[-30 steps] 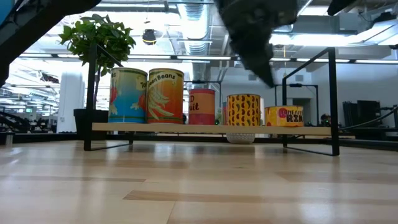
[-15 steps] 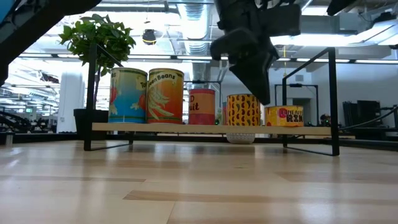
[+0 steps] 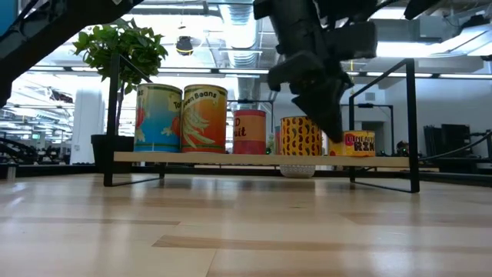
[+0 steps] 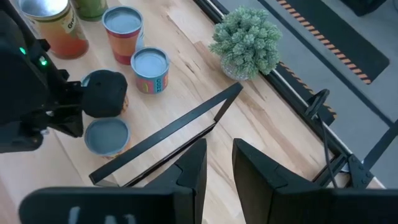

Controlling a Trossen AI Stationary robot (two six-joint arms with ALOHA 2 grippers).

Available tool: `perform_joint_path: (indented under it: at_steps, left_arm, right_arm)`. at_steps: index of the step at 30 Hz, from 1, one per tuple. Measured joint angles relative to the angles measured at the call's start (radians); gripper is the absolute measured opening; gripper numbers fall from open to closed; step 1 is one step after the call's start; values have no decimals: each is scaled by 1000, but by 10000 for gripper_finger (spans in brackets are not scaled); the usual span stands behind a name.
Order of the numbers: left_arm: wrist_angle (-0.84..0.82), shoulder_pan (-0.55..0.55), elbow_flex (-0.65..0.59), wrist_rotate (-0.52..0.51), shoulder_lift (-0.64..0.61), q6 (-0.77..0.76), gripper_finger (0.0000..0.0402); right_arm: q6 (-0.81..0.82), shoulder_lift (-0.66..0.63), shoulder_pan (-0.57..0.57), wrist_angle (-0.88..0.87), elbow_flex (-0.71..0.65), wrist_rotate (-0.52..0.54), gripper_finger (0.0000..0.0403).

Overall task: Pick and place cans onto a shelf
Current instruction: Put the canned pineapples on the shelf

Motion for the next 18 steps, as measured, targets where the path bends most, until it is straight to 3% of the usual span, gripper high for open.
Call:
perform_joint_path:
  at_steps: [18]
  left_arm:
    - [91, 35, 0, -43, 0, 18, 8]
  right_arm:
    - [1, 0, 0, 0, 0, -18, 101]
